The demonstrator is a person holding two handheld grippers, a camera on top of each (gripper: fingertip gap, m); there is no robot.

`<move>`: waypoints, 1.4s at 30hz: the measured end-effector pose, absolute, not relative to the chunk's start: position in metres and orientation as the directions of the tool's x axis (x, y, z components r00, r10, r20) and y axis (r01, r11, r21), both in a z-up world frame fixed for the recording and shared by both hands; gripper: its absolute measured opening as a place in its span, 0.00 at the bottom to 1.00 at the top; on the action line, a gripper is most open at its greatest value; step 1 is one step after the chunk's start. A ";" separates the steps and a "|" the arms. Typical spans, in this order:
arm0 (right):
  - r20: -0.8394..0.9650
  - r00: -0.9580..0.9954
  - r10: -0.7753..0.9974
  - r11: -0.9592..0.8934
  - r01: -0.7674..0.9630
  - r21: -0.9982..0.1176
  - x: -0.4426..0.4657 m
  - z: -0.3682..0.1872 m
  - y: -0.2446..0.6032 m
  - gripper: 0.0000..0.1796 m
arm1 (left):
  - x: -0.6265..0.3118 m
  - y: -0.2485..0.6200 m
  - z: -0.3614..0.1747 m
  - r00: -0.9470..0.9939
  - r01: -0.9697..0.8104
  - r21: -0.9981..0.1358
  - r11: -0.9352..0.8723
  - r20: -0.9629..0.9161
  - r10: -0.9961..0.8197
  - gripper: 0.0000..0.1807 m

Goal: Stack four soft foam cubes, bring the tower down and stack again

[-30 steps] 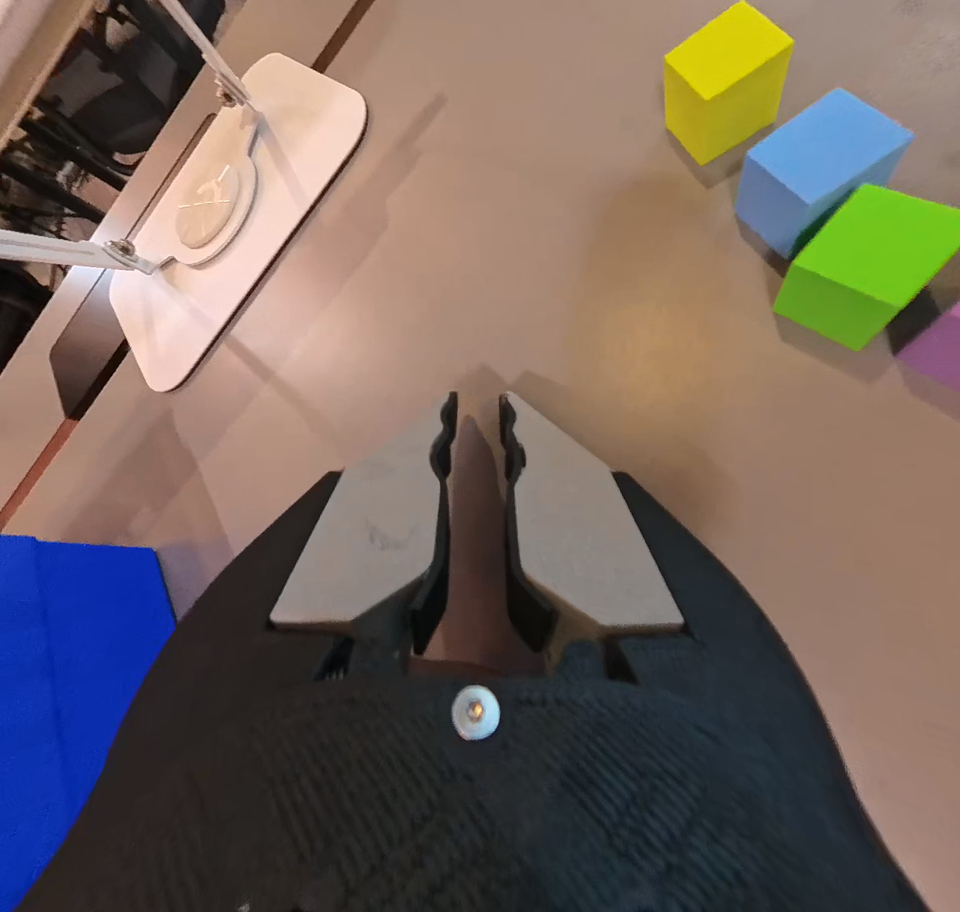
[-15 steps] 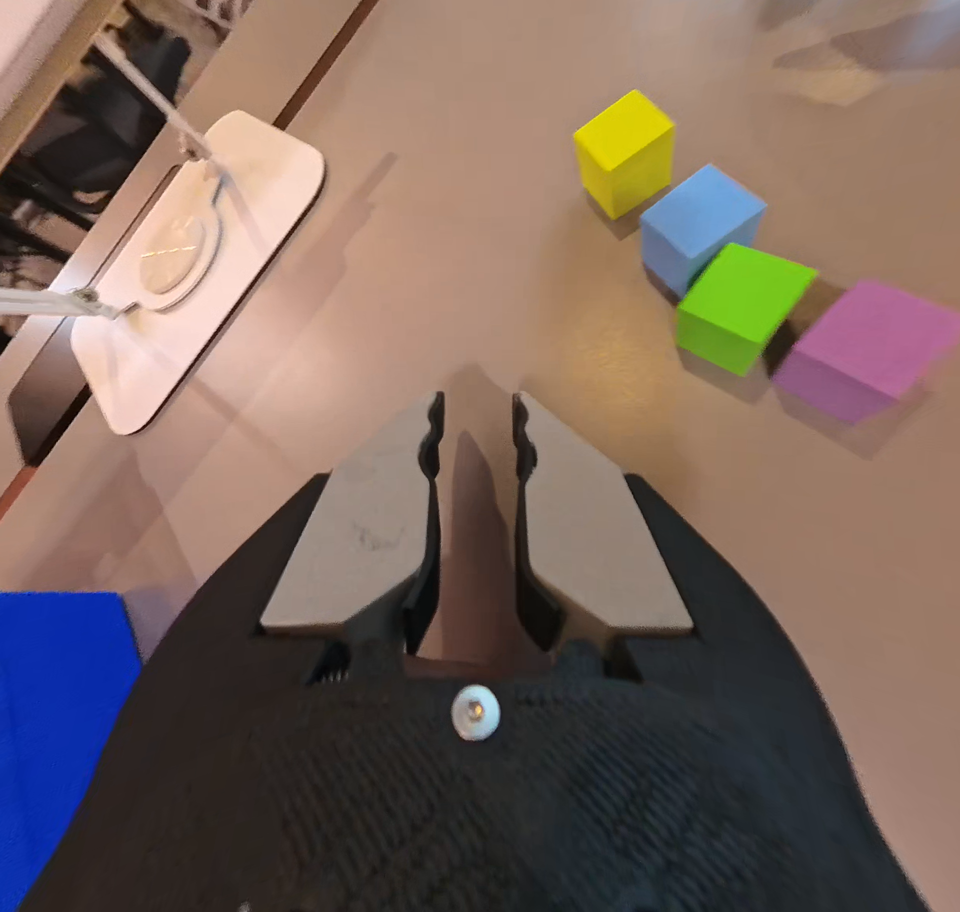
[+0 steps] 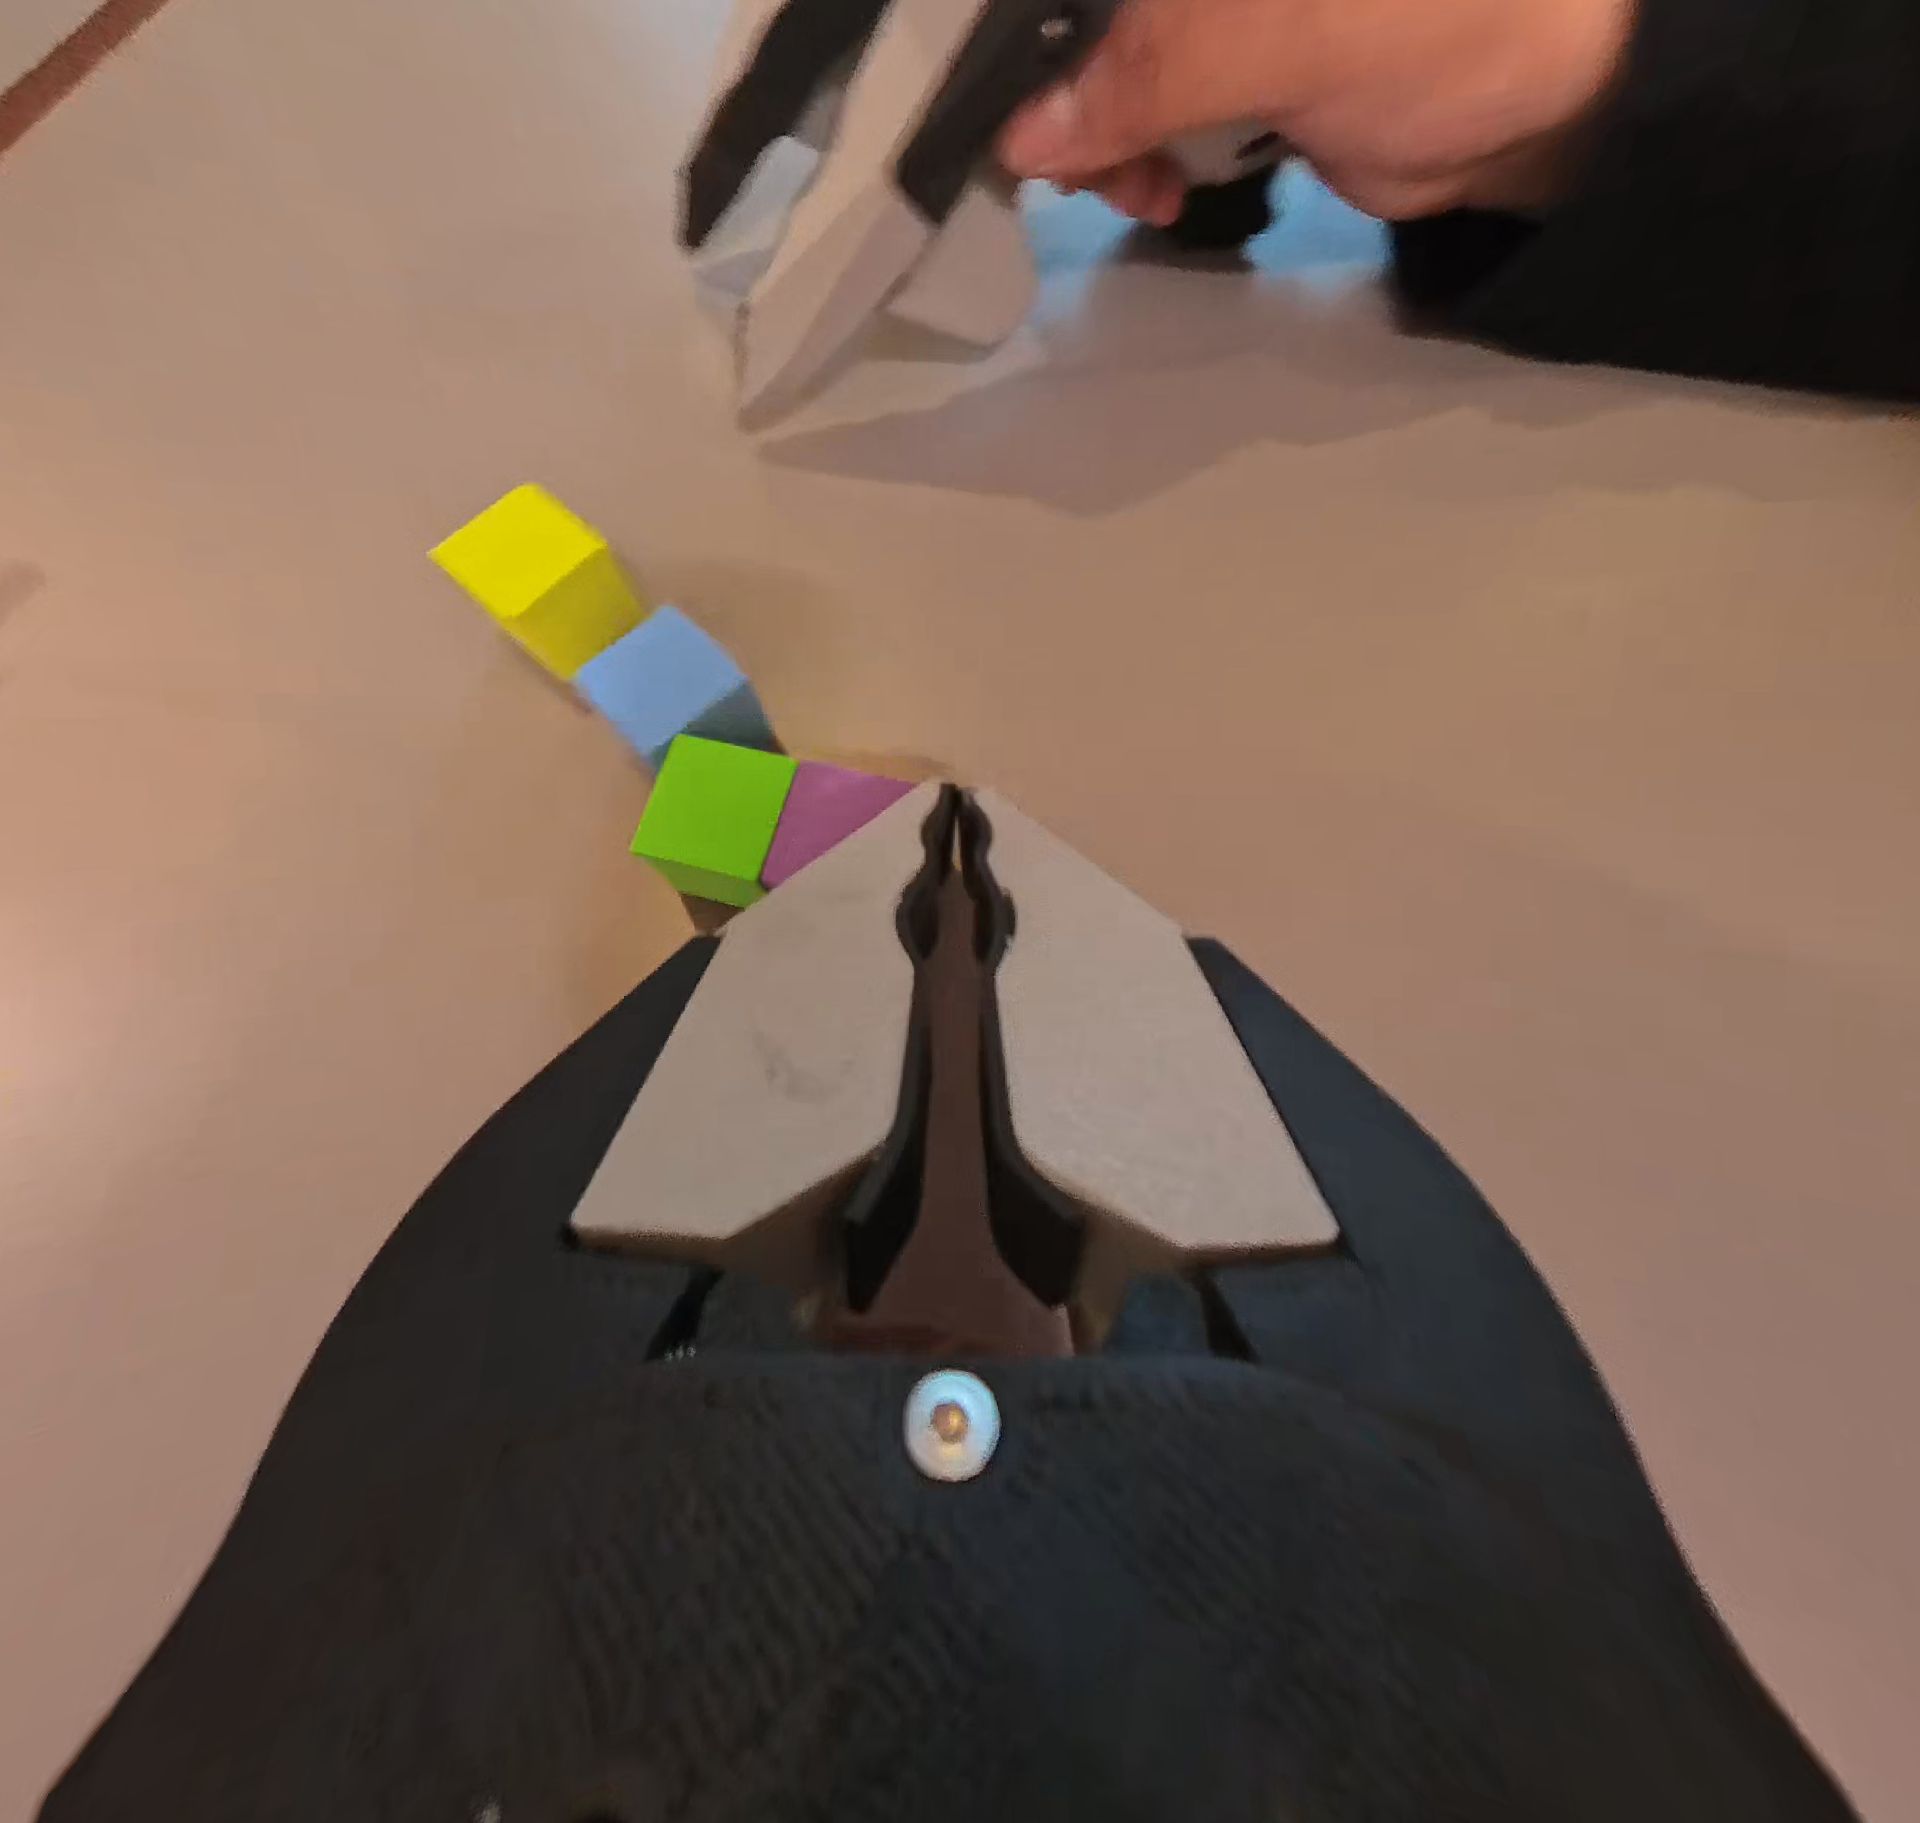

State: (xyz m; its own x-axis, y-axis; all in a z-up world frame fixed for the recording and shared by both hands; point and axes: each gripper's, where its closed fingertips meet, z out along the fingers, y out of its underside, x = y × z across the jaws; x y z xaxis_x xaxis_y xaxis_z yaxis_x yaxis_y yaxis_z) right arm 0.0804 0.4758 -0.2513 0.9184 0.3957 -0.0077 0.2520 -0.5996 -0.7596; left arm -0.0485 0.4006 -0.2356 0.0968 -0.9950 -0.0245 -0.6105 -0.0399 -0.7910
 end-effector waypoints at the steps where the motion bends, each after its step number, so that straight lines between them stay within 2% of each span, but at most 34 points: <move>1: -0.008 0.918 0.397 -0.600 0.253 -0.759 0.080 -0.251 0.476 0.35 | -0.053 0.414 -0.236 0.161 -0.615 -0.786 -0.064 -0.045 -0.986 0.00; 4: -0.007 0.917 0.400 -0.599 0.256 -0.759 0.080 -0.251 0.476 0.35 | -0.078 0.462 -0.237 0.366 -0.632 -0.764 -0.128 -0.149 -0.919 0.01; 7: -0.004 0.915 0.404 -0.599 0.262 -0.757 0.079 -0.252 0.475 0.35 | -0.106 0.502 -0.236 0.497 -0.651 -0.746 -0.141 -0.279 -0.822 0.07; 12: 0.004 0.910 0.414 -0.597 0.275 -0.754 0.077 -0.253 0.475 0.35 | -0.102 0.500 -0.231 0.499 -0.607 -0.780 -0.149 -0.228 -0.836 0.14; 23: 0.016 0.906 0.424 -0.595 0.292 -0.749 0.075 -0.254 0.474 0.34 | -0.129 0.529 -0.240 0.605 -0.627 -0.747 -0.221 -0.288 -0.743 0.33; 29: 0.016 0.903 0.430 -0.594 0.296 -0.748 0.073 -0.254 0.474 0.34 | -0.142 0.547 -0.242 0.602 -0.687 -0.707 -0.167 -0.425 -0.676 0.29; 35: 0.030 0.899 0.436 -0.591 0.312 -0.744 0.071 -0.255 0.473 0.34 | -0.151 0.557 -0.242 0.614 -0.696 -0.697 -0.172 -0.454 -0.645 0.24; 39: 0.036 0.898 0.439 -0.592 0.319 -0.740 0.070 -0.256 0.473 0.33 | -0.156 0.566 -0.245 0.637 -0.681 -0.700 -0.215 -0.421 -0.645 0.22; 42: 0.037 0.898 0.439 -0.592 0.320 -0.740 0.070 -0.256 0.473 0.33 | -0.151 0.566 -0.244 0.662 -0.627 -0.735 -0.258 -0.329 -0.673 0.24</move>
